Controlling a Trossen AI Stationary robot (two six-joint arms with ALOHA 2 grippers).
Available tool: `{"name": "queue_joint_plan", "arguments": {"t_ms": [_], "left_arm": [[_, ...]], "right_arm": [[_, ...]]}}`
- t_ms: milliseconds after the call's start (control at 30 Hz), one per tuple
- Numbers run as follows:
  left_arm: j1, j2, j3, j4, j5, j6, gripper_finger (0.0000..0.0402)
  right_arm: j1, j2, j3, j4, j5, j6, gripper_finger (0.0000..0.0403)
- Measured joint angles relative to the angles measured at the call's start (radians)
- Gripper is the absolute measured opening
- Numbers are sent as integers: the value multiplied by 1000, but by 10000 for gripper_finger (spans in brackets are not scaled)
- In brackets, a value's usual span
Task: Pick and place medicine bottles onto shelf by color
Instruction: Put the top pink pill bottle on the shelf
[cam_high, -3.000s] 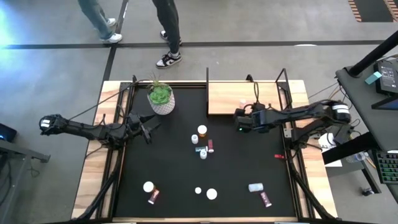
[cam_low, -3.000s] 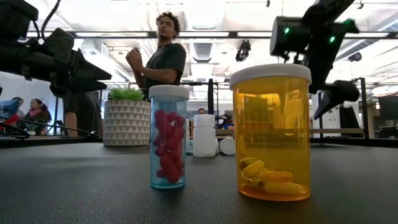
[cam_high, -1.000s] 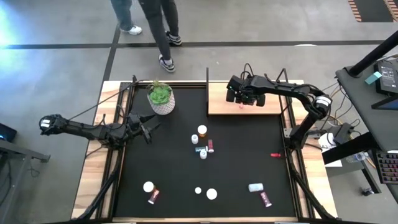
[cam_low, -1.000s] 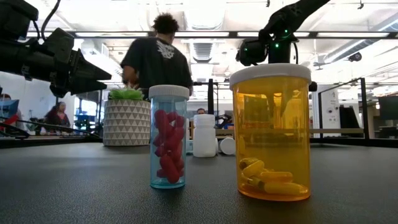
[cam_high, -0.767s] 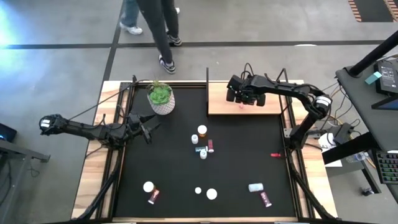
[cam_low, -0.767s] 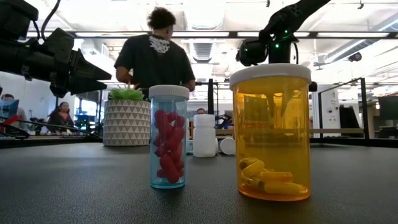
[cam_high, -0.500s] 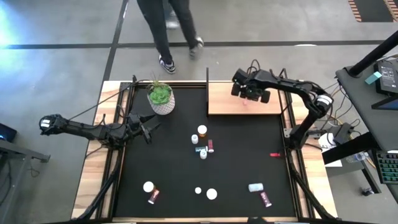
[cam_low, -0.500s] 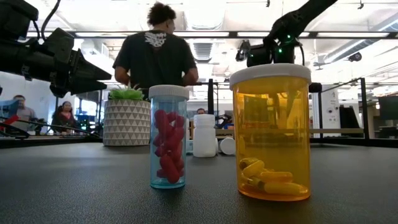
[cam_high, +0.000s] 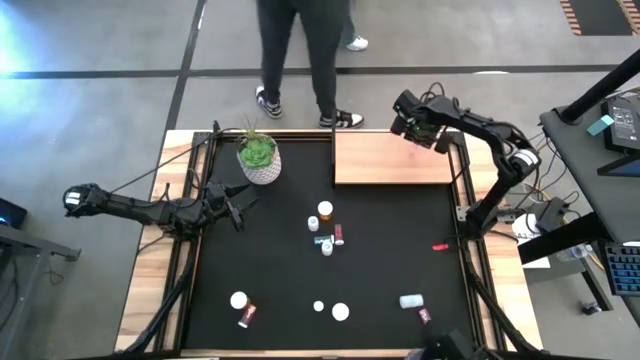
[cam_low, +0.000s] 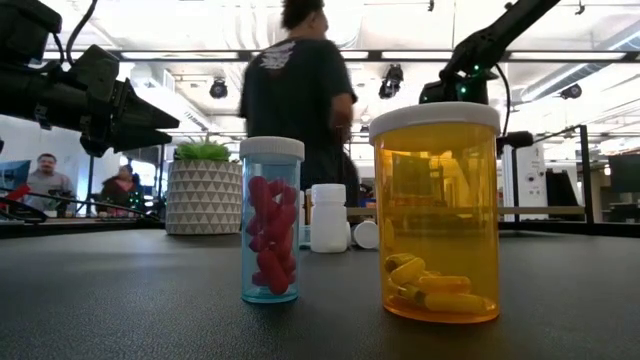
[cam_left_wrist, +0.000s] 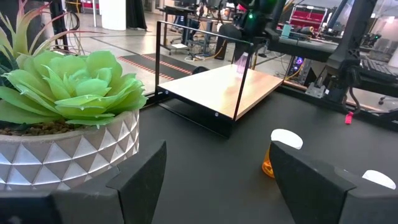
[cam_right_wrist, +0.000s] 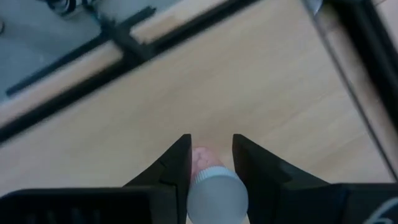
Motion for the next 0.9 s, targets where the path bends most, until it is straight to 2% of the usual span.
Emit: {"name": "queue_joint_plan", "arguments": {"t_ms": [333,567,900], "left_arm": [[0,0,0,0,0,0,270],[0,0,0,0,0,0,270],[0,0,0,0,0,0,270]], "right_arm": [[-62,1,28,-35,50,16,96],[-76,40,27,-38,69,161,96],[-95,100,57,-46,84,254,97]]}}
